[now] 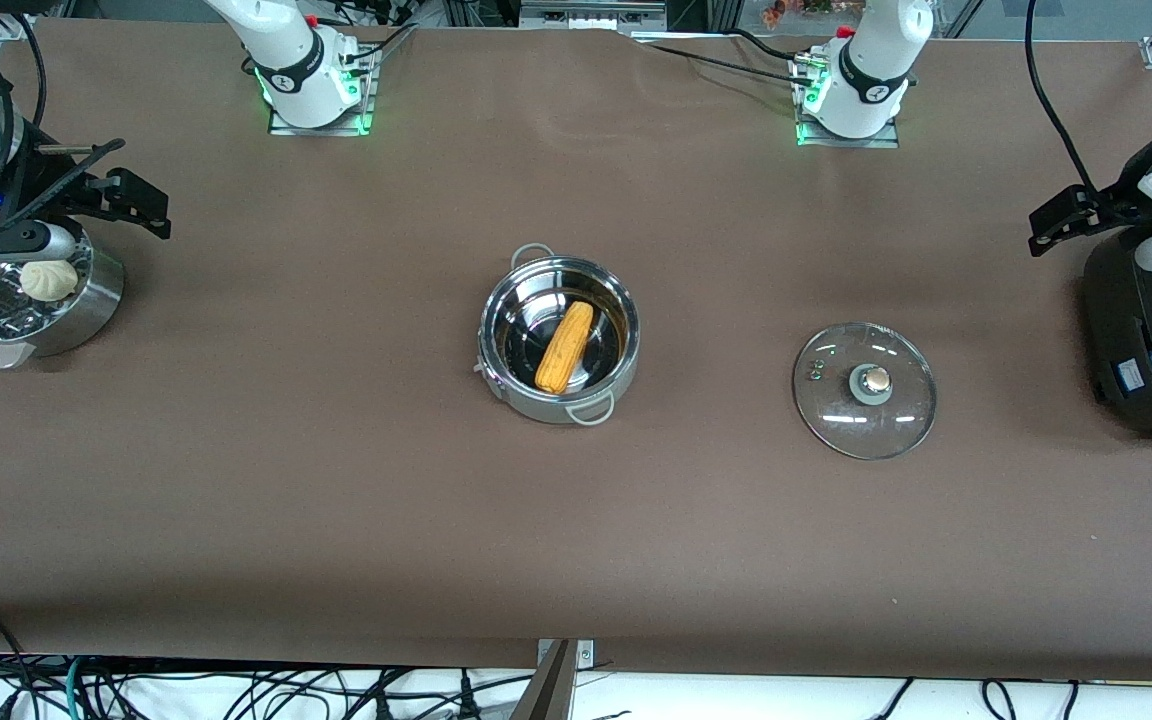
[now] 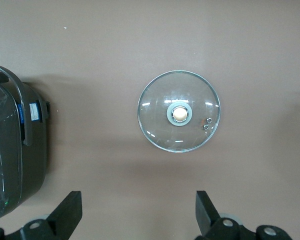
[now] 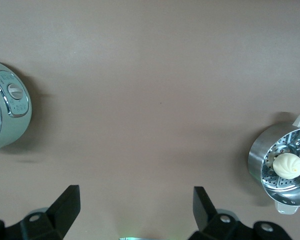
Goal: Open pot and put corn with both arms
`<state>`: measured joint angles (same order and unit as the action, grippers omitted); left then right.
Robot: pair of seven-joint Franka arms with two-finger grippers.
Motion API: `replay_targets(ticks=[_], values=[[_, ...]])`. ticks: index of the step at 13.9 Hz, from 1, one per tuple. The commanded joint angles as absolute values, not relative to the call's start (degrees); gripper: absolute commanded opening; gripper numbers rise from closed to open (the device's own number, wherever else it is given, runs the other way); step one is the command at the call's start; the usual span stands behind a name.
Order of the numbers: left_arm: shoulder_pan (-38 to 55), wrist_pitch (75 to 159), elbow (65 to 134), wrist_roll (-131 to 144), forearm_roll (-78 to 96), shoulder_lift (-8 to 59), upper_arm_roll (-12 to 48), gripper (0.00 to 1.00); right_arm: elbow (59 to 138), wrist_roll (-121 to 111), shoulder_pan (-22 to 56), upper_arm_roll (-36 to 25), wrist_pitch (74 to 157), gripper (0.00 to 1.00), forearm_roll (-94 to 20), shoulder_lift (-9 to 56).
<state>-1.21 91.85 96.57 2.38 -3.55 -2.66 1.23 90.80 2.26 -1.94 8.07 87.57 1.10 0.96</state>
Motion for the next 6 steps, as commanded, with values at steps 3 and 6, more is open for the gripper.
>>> replay_targets(ticks=[3, 6], values=[[-1.32, 89.82, 95.62, 1.93, -2.47, -2.64, 1.23, 1.0, 89.47, 2.11, -2.63, 8.44, 86.4, 1.0, 1.85, 1.41], [-1.41, 89.82, 95.62, 1.93, -1.49, -2.64, 1.23, 1.0, 89.47, 2.2, -2.64, 8.44, 86.31, 1.0, 1.67, 1.41]])
